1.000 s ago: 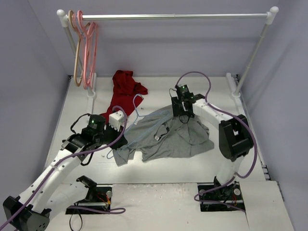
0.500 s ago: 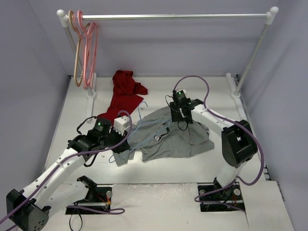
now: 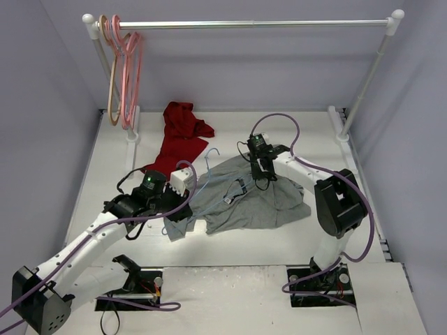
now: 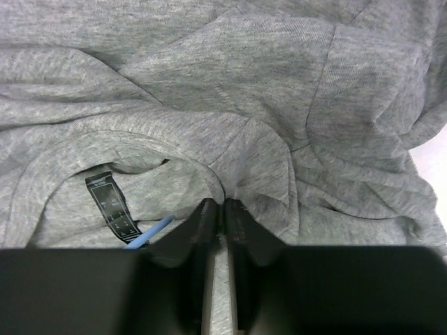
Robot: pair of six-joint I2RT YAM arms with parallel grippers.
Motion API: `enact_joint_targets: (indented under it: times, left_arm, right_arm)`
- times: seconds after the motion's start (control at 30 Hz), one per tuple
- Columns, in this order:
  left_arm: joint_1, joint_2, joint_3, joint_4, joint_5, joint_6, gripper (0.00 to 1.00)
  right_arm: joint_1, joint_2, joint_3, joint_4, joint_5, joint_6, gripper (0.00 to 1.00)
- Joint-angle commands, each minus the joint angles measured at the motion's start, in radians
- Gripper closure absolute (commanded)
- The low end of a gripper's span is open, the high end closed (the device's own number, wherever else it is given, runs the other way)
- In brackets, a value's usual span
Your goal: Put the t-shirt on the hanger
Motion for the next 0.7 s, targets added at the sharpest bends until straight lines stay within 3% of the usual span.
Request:
enact_joint_targets:
  times: [0.0,0.07,0.67]
  left_arm:
    - [-0.01,0.005,0.02,0.077,0.013,0.009,1.0]
    - [-0.011,0.005,0.014,0.08,0.009,0.012,1.0]
    - [-0.088,0.086,0.028,0.218,-0.032,0.032,1.0]
  right_arm:
    - [0.003,-0.005,0.009,-0.008,0.048,0.009,0.92]
    - [0.003,-0.008,0.009,-0.008,0.056,0.004,1.0]
    - [0.065,-0.149,0.16,-0.101,-0.055,-0.165,1.0]
